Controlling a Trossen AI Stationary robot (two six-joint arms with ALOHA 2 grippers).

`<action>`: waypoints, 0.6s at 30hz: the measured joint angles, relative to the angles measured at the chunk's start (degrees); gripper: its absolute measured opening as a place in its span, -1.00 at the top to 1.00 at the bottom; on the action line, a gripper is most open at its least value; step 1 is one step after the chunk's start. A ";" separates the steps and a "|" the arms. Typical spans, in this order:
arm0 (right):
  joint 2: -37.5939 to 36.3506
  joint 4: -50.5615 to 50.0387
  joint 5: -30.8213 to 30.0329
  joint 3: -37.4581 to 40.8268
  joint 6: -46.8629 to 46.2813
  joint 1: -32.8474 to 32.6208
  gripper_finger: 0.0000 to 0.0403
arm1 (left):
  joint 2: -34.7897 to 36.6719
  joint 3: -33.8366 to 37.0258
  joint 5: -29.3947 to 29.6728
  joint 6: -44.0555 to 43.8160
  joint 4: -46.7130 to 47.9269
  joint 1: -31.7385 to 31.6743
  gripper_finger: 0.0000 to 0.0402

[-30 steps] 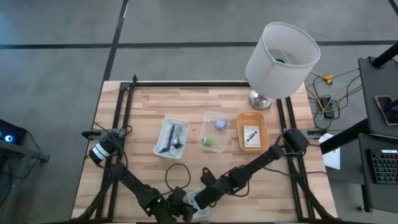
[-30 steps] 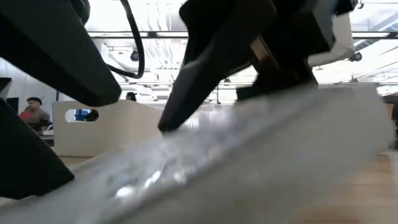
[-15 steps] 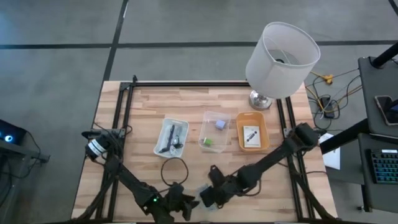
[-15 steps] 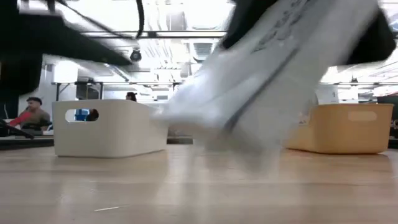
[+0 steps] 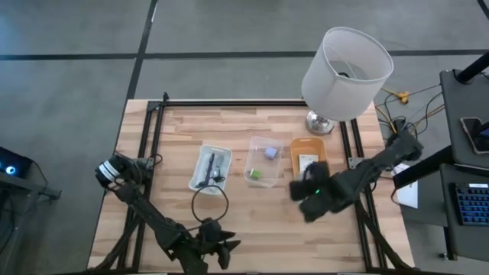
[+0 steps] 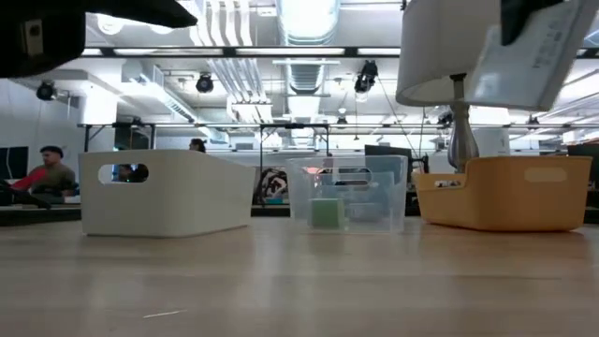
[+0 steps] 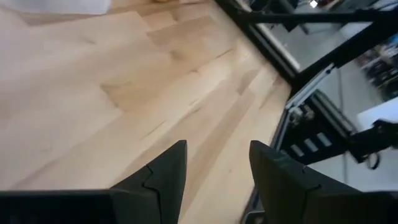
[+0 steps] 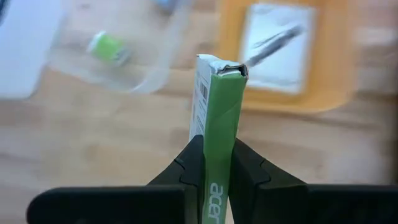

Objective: Pick and place items into bin
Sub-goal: Put the card reader box into the yellow bin

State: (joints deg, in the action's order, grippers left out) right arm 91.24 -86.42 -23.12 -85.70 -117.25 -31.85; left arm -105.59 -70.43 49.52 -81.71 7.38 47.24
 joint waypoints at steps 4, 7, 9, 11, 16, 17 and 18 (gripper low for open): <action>-6.56 -2.04 2.56 4.96 5.76 6.17 0.85 | 2.61 0.00 -2.30 0.31 6.50 -0.36 0.21; -10.97 1.43 3.50 9.45 12.74 12.32 0.85 | 4.11 0.07 -2.42 1.61 9.74 -0.99 0.21; -13.50 3.82 4.09 12.08 16.84 16.45 0.85 | 5.36 0.25 -2.40 1.98 10.30 -1.78 0.21; -15.62 7.08 4.32 14.25 22.53 20.99 0.85 | 6.62 0.64 -2.33 5.00 10.18 -2.87 0.21; -17.75 15.29 9.25 19.94 38.18 29.81 0.85 | 8.90 2.03 -3.13 10.12 10.35 -6.45 0.21; -17.75 15.24 9.74 20.98 39.52 30.88 0.85 | 9.46 2.30 -3.90 10.42 10.00 -7.25 0.21; -17.71 15.18 10.00 22.06 40.51 31.79 0.85 | 10.16 2.78 -4.50 10.87 9.71 -7.97 0.21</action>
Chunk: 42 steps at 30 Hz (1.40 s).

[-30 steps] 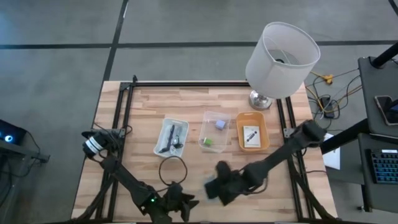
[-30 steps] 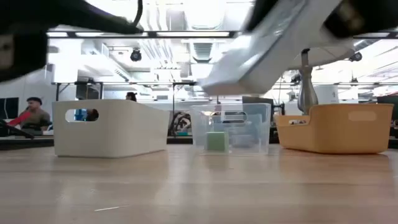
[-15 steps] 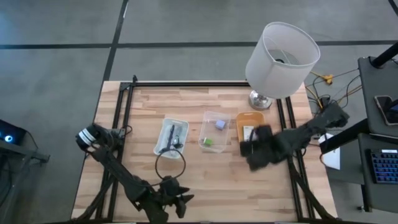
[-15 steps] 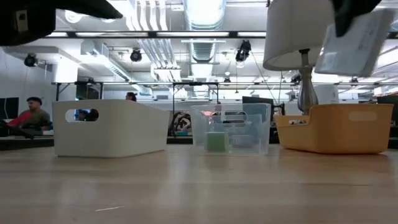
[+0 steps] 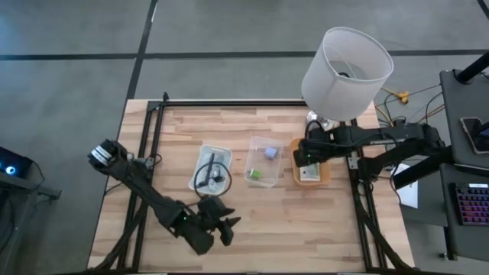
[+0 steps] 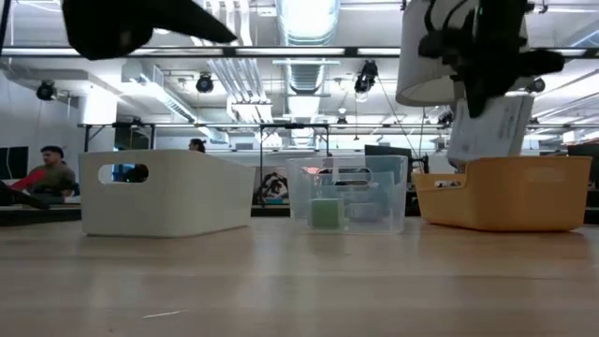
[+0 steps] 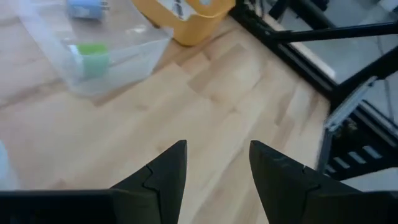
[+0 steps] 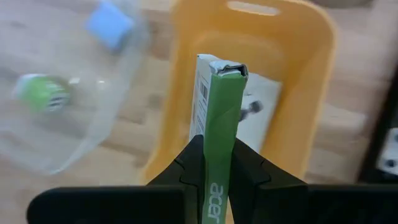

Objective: Pick and place items into bin
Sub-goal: Put the card reader box into the yellow bin, then return to Home Position

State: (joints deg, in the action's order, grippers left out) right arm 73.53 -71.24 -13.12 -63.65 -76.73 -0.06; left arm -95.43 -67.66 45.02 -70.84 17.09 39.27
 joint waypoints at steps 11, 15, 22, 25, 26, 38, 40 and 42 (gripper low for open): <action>1.00 14.21 2.34 9.68 4.75 2.33 0.85 | 1.70 3.46 -2.85 0.71 -0.07 -3.30 0.21; 2.52 15.06 3.12 10.99 4.47 3.14 0.80 | 1.70 4.83 -3.09 0.63 -1.60 -3.43 0.21; 5.06 12.56 2.82 10.71 4.44 3.20 0.41 | 1.67 5.96 -4.27 -2.23 -1.99 -3.41 0.20; 5.39 10.94 2.82 10.07 4.77 3.28 0.24 | 1.67 5.96 -4.25 -2.24 -2.06 -3.43 0.20; 5.39 9.76 2.88 9.83 4.66 3.24 0.19 | 1.67 5.96 -4.25 -2.24 -2.08 -3.43 0.20; 3.29 -0.48 -0.95 -0.69 3.40 0.41 0.02 | 1.66 5.93 -4.23 -2.05 -2.08 -3.65 0.20; 3.29 -2.35 -2.63 -3.44 3.36 -1.09 0.03 | 1.67 5.88 -4.21 -1.94 -2.17 -3.65 0.20; 3.29 -2.54 -4.44 -6.45 3.66 -3.62 0.05 | 1.92 5.88 -4.00 -1.27 -2.50 -3.70 0.20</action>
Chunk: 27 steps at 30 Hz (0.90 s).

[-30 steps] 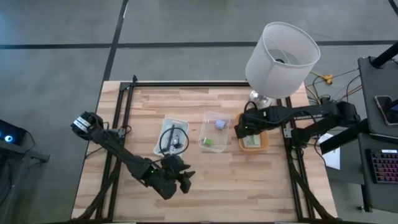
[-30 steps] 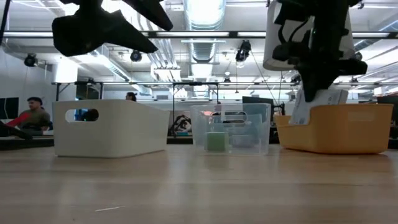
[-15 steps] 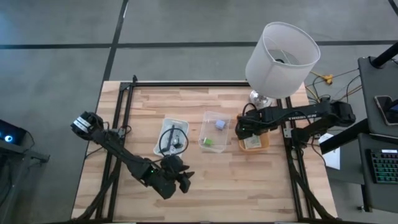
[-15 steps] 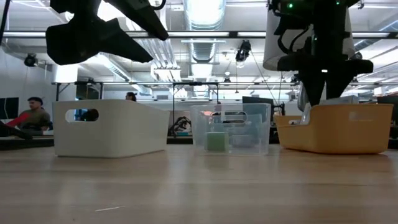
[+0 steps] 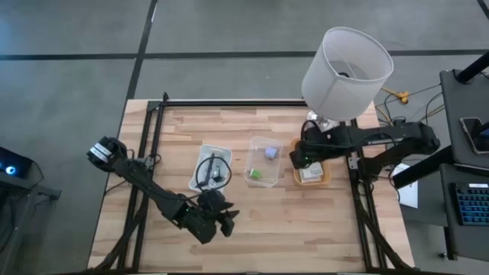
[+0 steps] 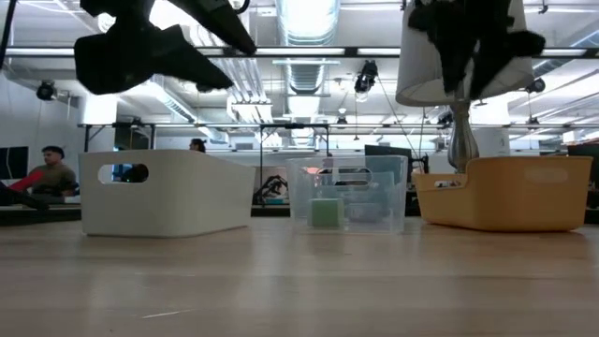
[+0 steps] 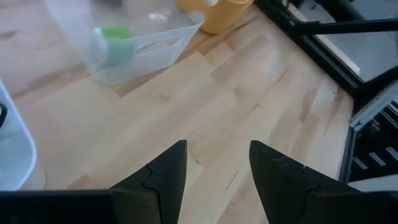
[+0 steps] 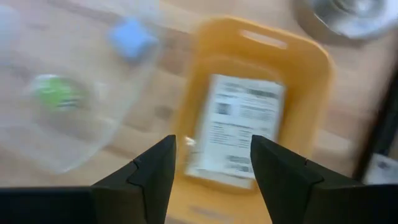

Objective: Pick and place items into bin
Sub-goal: Return to Home Position

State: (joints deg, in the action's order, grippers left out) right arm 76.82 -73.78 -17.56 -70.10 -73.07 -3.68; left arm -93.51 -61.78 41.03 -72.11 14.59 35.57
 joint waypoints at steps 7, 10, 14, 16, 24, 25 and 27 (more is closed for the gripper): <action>0.11 6.71 -4.38 -8.49 6.21 -13.46 0.06 | 5.07 -0.02 -0.37 16.50 -8.80 -1.97 0.20; -0.17 8.67 -5.20 -10.14 6.31 -18.31 0.07 | 8.07 -0.02 -4.84 27.39 -15.45 -4.60 0.20; -0.87 10.60 -9.26 -9.77 6.24 -22.69 0.09 | 10.99 0.02 -15.22 36.88 -22.27 -9.99 0.20; -1.36 11.87 -11.14 -8.87 7.30 -23.56 0.11 | 12.22 0.06 -20.20 40.92 -25.32 -12.76 0.20; -4.17 35.93 -6.52 -3.64 30.48 -17.90 0.13 | 15.31 0.31 -38.67 44.01 -38.48 -23.22 0.20; -4.76 38.06 -4.57 -3.01 33.07 -15.87 0.13 | 15.61 0.36 -39.09 44.01 -39.10 -24.19 0.20; -6.11 40.84 -1.72 -1.48 37.47 -12.23 0.13 | 16.18 0.41 -39.27 44.00 -39.63 -26.07 0.20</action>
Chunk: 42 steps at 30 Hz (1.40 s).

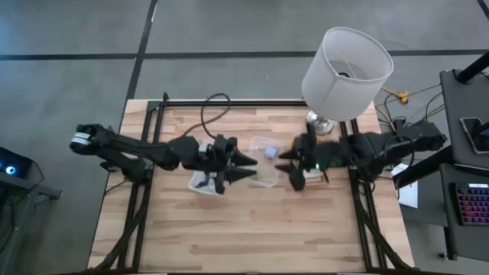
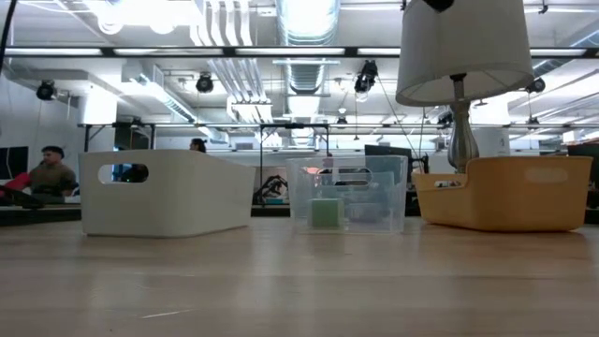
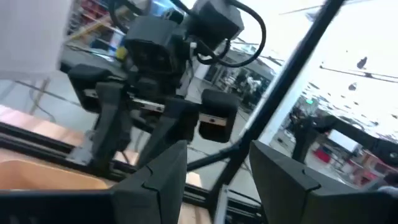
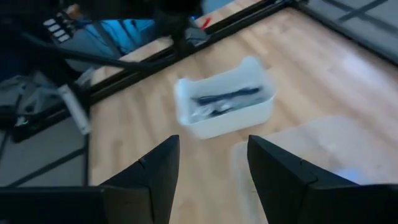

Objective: Pick and place items into bin
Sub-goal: Return to Home Position

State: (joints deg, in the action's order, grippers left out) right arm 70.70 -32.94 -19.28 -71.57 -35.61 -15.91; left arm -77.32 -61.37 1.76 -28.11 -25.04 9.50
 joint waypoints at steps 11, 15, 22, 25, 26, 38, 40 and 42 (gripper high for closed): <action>-18.13 -0.78 0.86 11.42 4.52 9.43 0.13 | 20.92 15.91 9.54 -1.52 0.78 -3.81 0.20; -23.94 -0.78 -2.06 14.81 -0.74 9.94 0.13 | 29.05 22.13 16.62 -1.35 0.42 -3.79 0.20; -30.48 -2.60 -0.32 16.29 -11.80 9.70 0.13 | 38.32 30.66 9.96 -1.73 -2.12 -3.77 0.20; -31.57 -0.85 1.63 16.61 -8.96 9.68 0.13 | 40.39 33.19 4.58 5.09 -7.16 -3.95 0.20; -31.77 0.17 2.88 16.64 -7.22 9.69 0.13 | 41.26 34.01 3.71 5.65 -8.13 -4.11 0.20; -33.38 30.58 24.08 27.82 16.63 9.52 0.13 | 45.09 44.25 -12.61 9.20 -20.78 -5.93 0.20; -34.40 29.31 24.01 28.58 17.87 9.54 0.13 | 45.60 45.74 -12.40 9.08 -21.85 -6.43 0.20; -35.65 26.87 23.38 28.83 18.38 9.51 0.13 | 46.18 46.85 -12.42 9.09 -22.66 -6.87 0.20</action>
State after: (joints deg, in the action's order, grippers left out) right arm 35.05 -6.08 4.10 -42.74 -17.23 -6.40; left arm -31.14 -14.52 -10.66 -19.02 -47.71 2.63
